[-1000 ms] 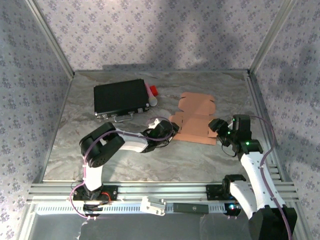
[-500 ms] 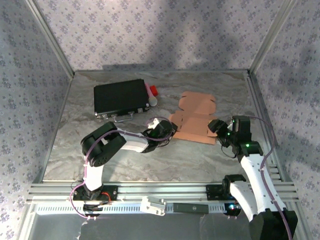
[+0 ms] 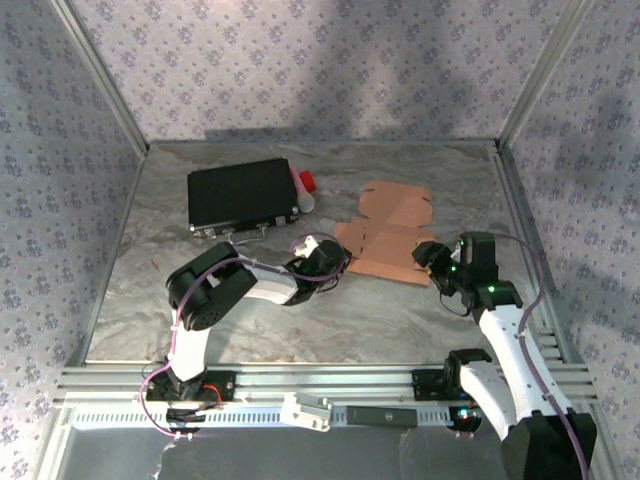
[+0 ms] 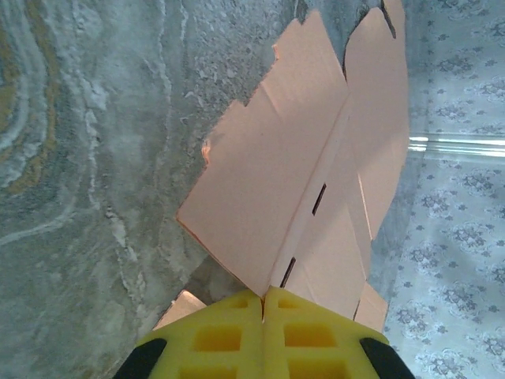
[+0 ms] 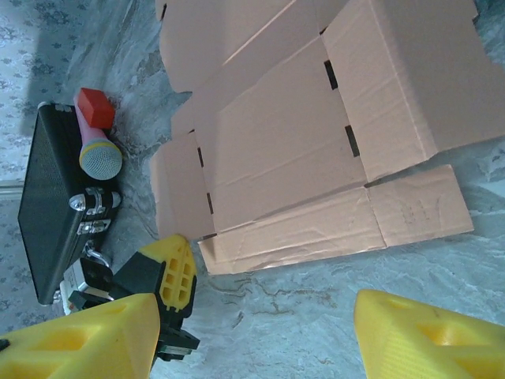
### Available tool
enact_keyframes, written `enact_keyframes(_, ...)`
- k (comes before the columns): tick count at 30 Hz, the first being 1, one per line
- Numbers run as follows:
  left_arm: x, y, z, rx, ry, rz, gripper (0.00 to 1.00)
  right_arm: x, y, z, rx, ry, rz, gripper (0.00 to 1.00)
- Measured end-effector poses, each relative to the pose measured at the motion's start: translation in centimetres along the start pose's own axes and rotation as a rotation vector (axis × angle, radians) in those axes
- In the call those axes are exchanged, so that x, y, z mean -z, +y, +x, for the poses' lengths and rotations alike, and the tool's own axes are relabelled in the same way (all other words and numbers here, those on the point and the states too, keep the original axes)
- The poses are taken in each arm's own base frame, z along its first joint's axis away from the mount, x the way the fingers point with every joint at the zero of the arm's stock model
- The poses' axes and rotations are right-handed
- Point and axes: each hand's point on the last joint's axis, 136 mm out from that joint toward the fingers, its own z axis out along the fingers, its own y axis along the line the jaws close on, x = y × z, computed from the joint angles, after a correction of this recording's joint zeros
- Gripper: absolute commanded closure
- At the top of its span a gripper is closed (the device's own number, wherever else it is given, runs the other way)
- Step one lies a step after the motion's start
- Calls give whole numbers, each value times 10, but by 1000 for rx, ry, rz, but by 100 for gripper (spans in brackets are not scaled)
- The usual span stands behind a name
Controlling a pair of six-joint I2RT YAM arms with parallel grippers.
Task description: Fold the paper box
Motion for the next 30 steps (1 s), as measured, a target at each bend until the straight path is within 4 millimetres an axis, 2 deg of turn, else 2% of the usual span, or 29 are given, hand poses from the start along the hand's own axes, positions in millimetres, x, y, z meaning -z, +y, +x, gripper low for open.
enact_keyframes(7, 8, -9, -1, -1, 1, 18, 100, -14, -14, 24, -75, 52, 20, 26)
enact_keyframes(12, 16, -24, -2, 6, 4, 51, 100, -27, -27, 57, -154, 84, -1, 21)
enact_keyframes(15, 18, -28, -3, 8, 4, 58, 100, -36, -31, 69, -191, 74, -22, 18)
enact_keyframes(20, 18, -26, -3, 6, 4, 52, 100, -47, -18, 55, -241, 0, -75, 18)
enact_keyframes(24, 19, -26, -2, -6, 5, 47, 100, -59, -10, 45, -278, -39, -98, 24)
enact_keyframes(26, 21, -29, -2, -5, 6, 53, 100, -67, -9, 44, -297, -39, -97, 27)
enact_keyframes(30, 23, -33, -3, -10, 6, 62, 100, -76, -10, 49, -335, -31, -88, 27)
